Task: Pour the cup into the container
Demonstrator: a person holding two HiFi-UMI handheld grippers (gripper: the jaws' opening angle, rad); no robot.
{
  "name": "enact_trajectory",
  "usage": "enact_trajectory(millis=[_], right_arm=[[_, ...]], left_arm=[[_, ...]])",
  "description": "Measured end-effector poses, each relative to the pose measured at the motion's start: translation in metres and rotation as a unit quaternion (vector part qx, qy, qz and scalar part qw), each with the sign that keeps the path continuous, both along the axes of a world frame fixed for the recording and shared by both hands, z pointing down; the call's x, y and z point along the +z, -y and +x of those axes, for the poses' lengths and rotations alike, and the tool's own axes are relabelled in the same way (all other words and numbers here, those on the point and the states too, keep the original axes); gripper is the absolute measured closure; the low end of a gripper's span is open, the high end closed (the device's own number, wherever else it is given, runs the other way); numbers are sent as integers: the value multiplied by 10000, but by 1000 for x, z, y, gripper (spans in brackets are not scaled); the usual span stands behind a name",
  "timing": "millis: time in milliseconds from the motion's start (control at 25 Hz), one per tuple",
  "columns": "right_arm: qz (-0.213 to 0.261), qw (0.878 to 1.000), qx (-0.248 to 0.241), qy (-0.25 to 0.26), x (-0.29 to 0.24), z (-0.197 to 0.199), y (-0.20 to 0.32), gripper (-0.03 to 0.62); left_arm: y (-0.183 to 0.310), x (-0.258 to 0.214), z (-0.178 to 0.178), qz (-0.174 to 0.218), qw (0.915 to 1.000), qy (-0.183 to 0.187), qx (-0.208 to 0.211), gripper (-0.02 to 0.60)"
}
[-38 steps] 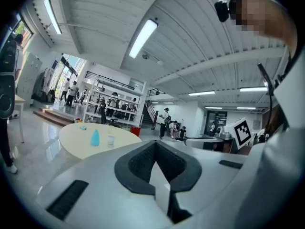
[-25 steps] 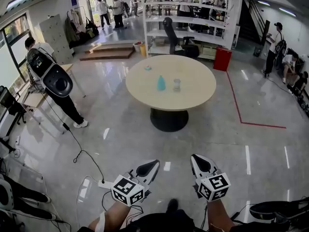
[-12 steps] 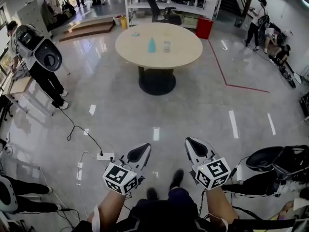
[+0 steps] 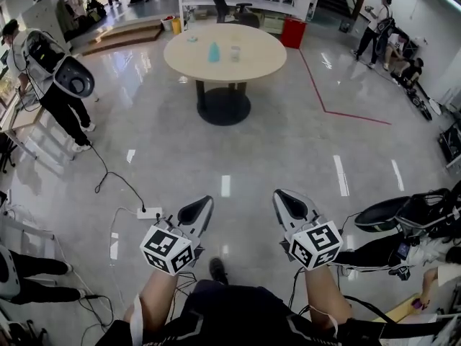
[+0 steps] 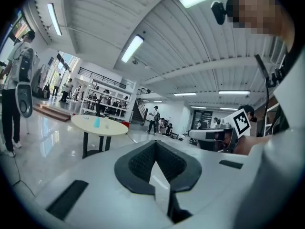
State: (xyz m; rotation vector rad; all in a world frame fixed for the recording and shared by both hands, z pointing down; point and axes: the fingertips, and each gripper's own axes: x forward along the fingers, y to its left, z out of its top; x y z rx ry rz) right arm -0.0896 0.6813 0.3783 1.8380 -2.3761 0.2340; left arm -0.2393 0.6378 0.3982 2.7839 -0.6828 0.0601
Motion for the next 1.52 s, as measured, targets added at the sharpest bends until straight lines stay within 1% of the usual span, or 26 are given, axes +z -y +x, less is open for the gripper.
enact_trajectory(millis=[160, 320, 400, 560, 640, 800, 880, 1000, 1120, 1280, 1520], right_arm=[[5, 9999, 9, 104, 3, 15, -56, 588], [-28, 9999, 5, 165, 8, 37, -112, 588], [-25, 9998, 13, 214, 6, 45, -128, 588], [76, 9994, -63, 322, -1, 42, -140, 588], [155, 9993, -80, 333, -8, 40, -144, 588], [263, 9989, 1, 399, -21, 30, -153, 588], [304, 9982, 129, 505, -24, 24, -153, 588], [287, 9981, 202, 498, -23, 16, -151, 588], [258, 9983, 291, 426, -23, 10, -155, 588], [226, 9984, 349, 387, -23, -1, -163, 589], [312, 9986, 334, 281, -21, -10, -155, 589]], left_arm=[[-51, -3, 18, 19, 10000, 41, 58, 581], [-102, 2, 34, -47, 9998, 200, -37, 581], [-120, -4, 37, -31, 9997, 237, -75, 581], [-139, -12, 35, 10, 9992, 374, -147, 581], [-146, -18, 35, 37, 9992, 375, -152, 581], [-158, -29, 28, 103, 9995, 278, -76, 580], [-155, -37, 19, 178, 9995, 231, -95, 581], [-151, -45, 7, 270, 9995, 83, -124, 581], [-153, -47, -4, 289, 9995, 49, -123, 580], [-160, -44, -17, 205, 9997, 51, -123, 581], [-155, -39, -27, 265, 9996, -86, -89, 581]])
